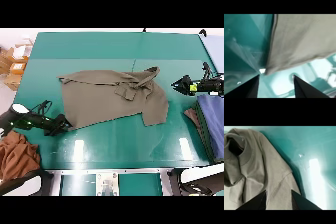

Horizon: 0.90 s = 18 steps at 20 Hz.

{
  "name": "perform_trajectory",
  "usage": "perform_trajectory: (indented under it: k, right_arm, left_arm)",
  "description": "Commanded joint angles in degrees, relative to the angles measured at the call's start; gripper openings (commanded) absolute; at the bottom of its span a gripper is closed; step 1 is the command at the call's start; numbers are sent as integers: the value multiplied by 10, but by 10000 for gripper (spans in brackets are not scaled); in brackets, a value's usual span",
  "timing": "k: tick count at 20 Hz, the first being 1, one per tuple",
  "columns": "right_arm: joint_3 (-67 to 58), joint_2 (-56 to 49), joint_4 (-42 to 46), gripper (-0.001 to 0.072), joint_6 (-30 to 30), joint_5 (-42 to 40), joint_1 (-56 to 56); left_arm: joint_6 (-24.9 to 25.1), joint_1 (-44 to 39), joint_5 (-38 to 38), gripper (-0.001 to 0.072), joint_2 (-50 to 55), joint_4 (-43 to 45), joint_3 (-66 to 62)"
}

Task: Fold the shirts.

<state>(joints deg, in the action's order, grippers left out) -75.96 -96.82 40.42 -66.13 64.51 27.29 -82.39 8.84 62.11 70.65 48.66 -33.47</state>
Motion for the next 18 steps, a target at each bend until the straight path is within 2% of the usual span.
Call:
perform_trajectory:
  k: [1,2,3,4,5,8,10,13,18]
  right_arm:
    - [-1,-2,1,357,5,0,0]
    - [-1,-2,1,357,7,0,0]
    - [-1,-2,2,358,7,1,0]
    - [-1,-2,2,358,7,1,1]
    - [-1,-2,2,361,7,1,1]
    - [-1,-2,9,401,7,3,4]
    - [0,-2,14,407,8,16,7]
    - [26,-1,25,427,9,23,3]
    - [125,-2,24,426,22,25,-41]
  left_arm:
    - [24,-42,-88,489,26,-63,29]
    - [51,-47,-96,461,38,-100,26]
    - [76,-47,-103,220,41,-119,20]
    - [79,-46,-106,56,40,-103,3]
    - [73,-39,-99,30,40,-74,-18]
    - [30,17,-30,29,40,30,-82]
    - [29,61,20,29,40,84,-107]
    - [49,104,37,29,40,108,-110]
    - [66,111,22,29,41,109,-110]
